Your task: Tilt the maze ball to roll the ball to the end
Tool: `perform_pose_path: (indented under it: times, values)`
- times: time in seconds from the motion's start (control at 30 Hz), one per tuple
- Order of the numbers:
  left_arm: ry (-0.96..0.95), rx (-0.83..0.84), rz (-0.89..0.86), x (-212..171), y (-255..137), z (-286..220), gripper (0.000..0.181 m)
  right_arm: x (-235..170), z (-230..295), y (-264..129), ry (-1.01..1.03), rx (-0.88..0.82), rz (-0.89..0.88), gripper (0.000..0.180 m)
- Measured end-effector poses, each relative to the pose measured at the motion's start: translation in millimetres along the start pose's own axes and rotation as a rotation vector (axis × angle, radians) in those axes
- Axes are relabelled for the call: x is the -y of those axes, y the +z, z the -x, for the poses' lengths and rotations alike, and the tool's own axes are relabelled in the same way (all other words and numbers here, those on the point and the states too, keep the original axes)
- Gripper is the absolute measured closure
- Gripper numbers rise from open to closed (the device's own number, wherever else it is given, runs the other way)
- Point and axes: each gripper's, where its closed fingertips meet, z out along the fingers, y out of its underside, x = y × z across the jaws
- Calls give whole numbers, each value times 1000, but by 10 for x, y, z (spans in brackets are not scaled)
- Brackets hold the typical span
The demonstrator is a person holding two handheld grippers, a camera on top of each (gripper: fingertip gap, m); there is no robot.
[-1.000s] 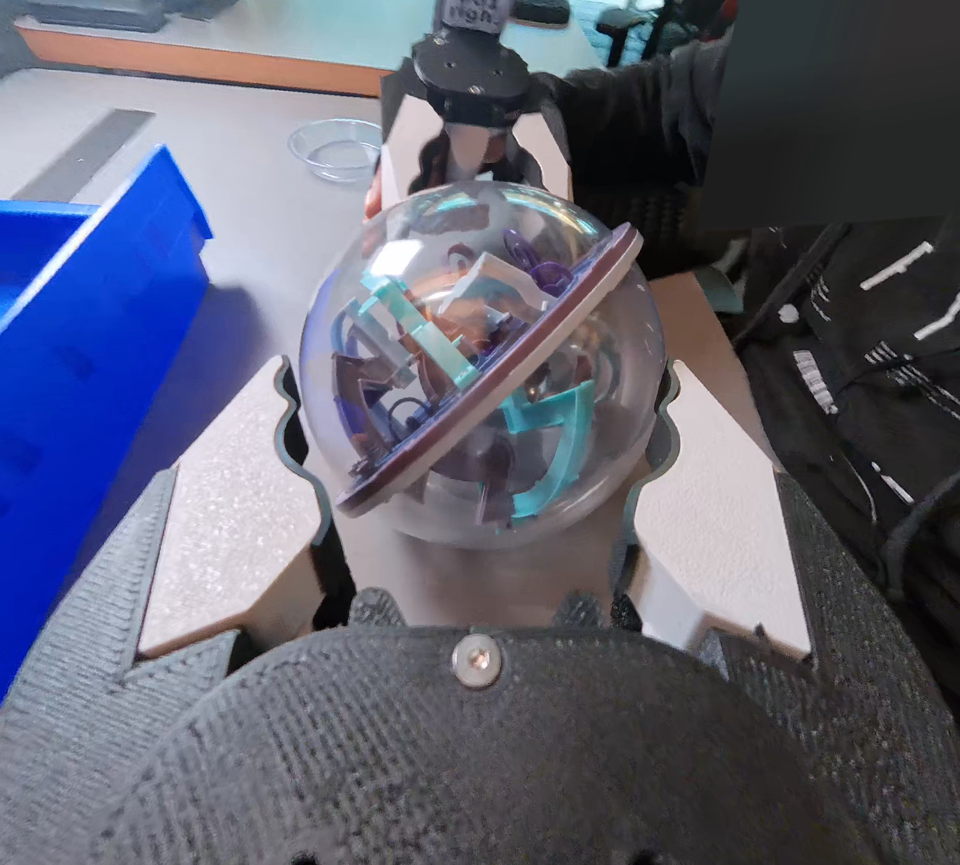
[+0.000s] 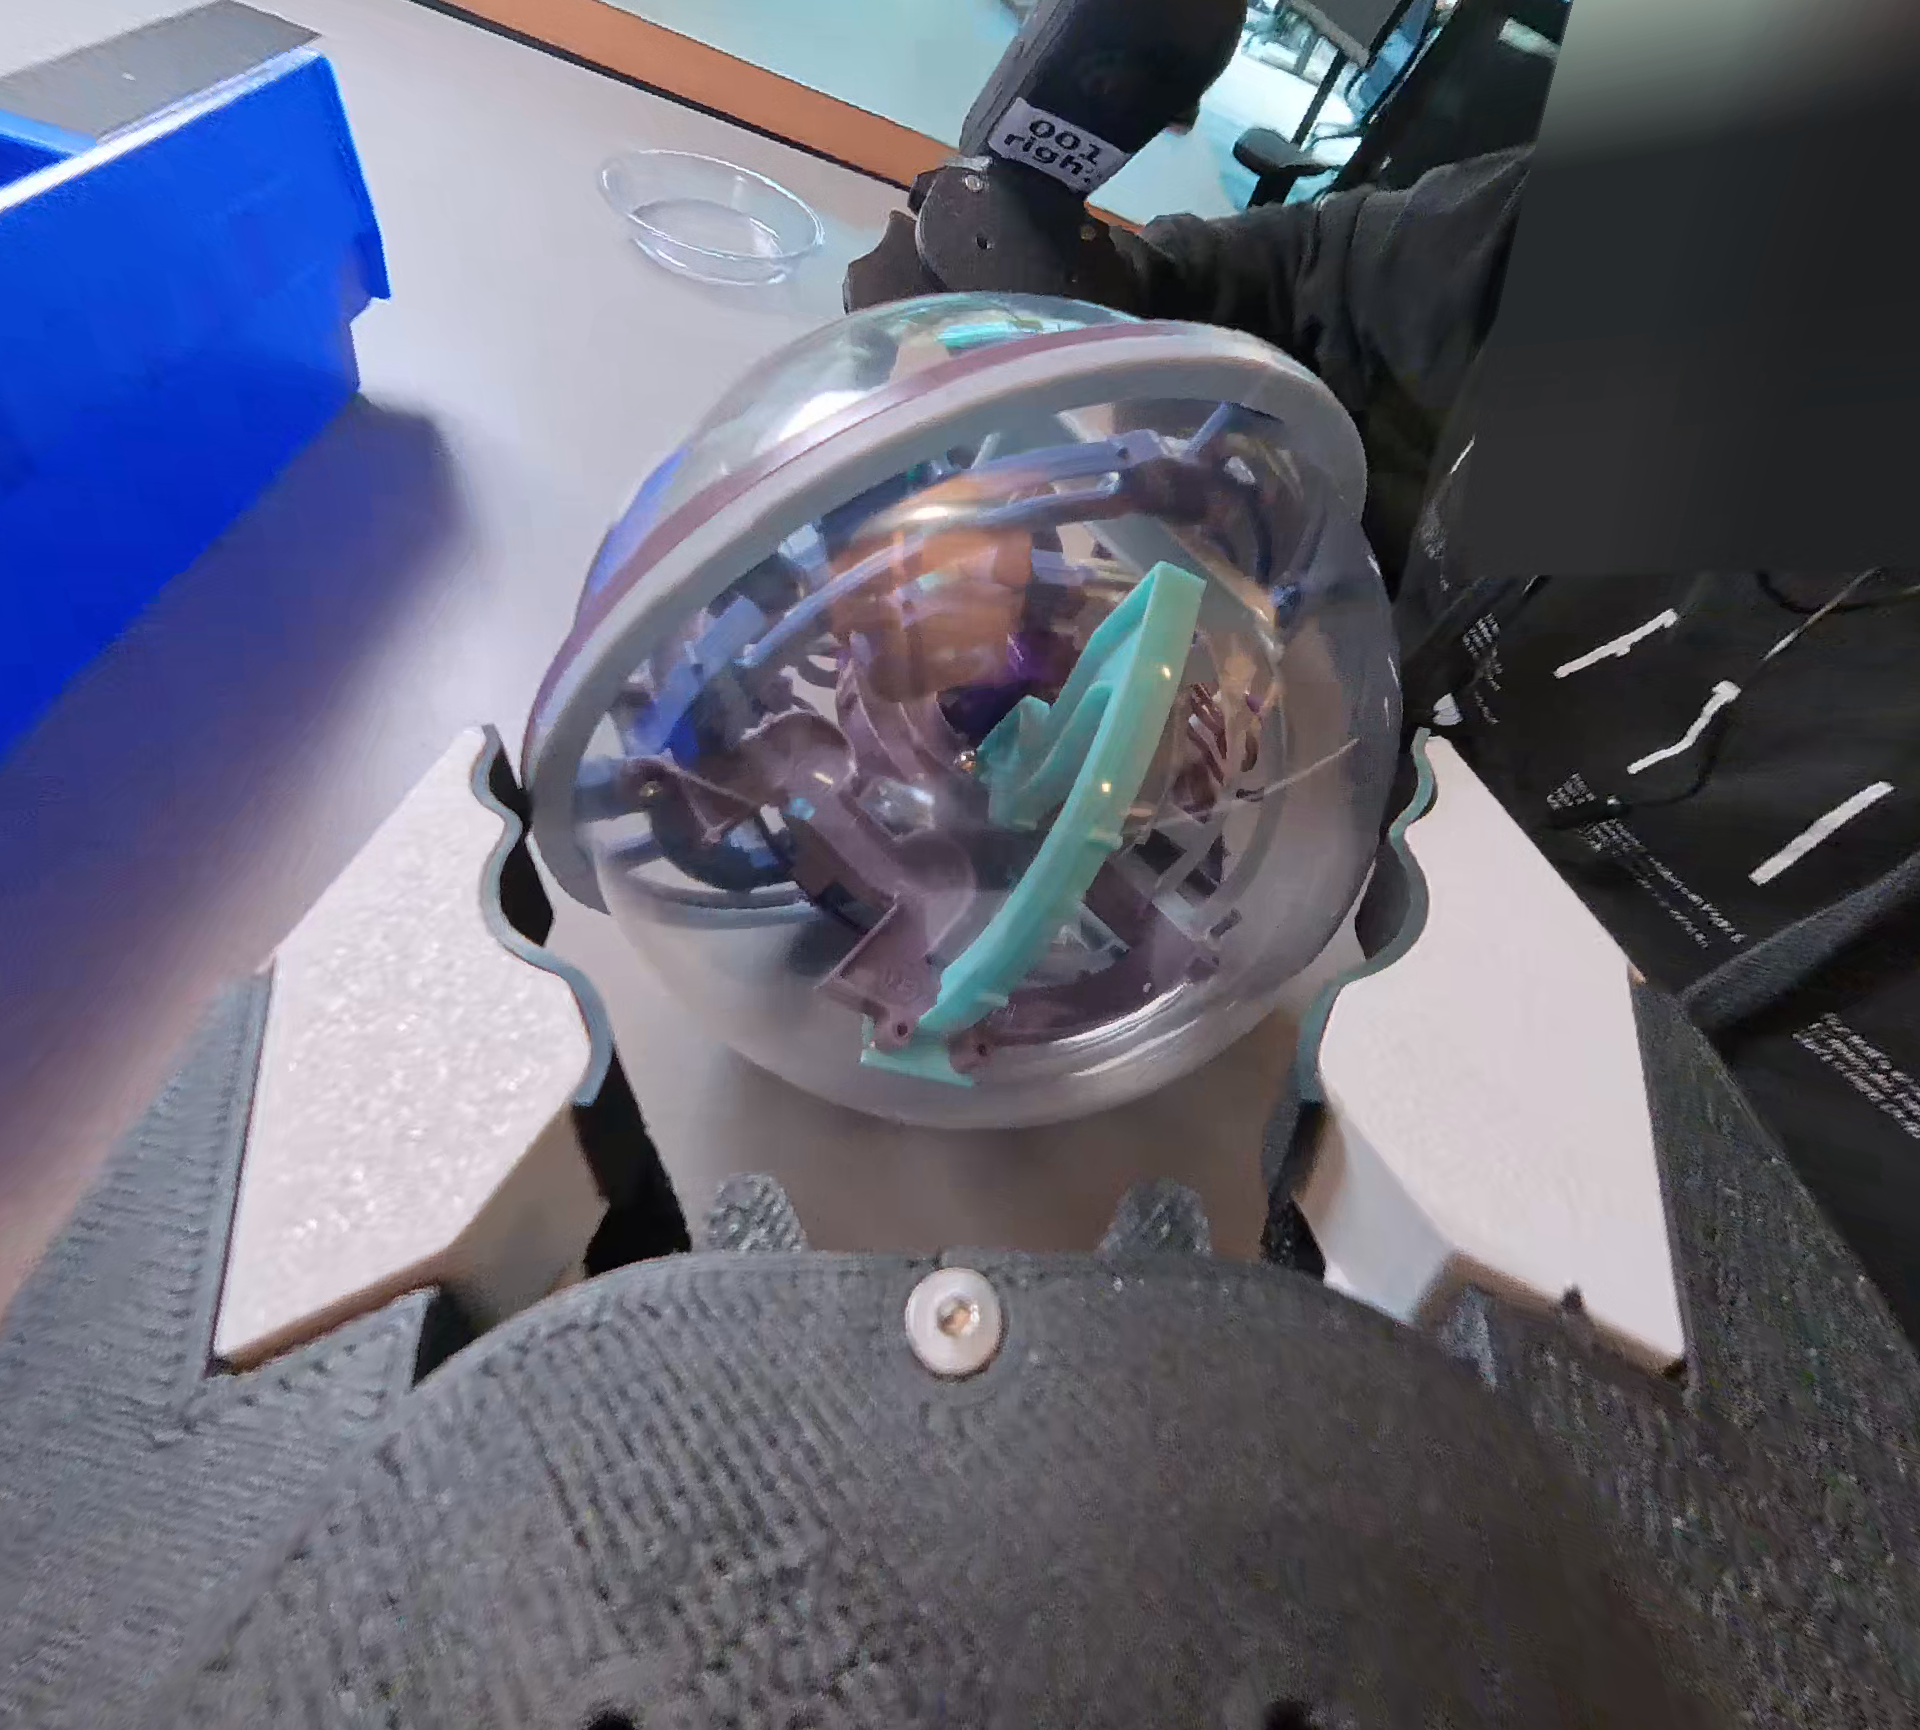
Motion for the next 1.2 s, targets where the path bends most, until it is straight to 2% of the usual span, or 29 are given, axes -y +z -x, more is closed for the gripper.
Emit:
perform_pose_path:
  times: [0.13, 0.23, 0.4, 0.63, 1.0, 1.2]
  values:
    - [-58, -62, -60, 101, -26, 23, 34, 22, -152, -103, 25, -38, -39, 93]
    - [-53, -67, -56, 130, 25, 28, 34, 176, -144, -191, 23, -10, -124, 81]
    - [-50, -72, -33, 186, 119, 31, 34, 197, -152, -172, 0, -39, -124, 77]
    - [-112, -100, -58, 217, 144, 94, 34, 172, -169, -157, 74, -28, -140, 77]
    - [-285, -222, -215, 263, 93, 306, 34, 210, -264, -160, 287, 14, -194, 81]
    - [-460, -268, -304, 261, 32, 492, 35, 232, -340, -104, 454, 62, -192, 81]
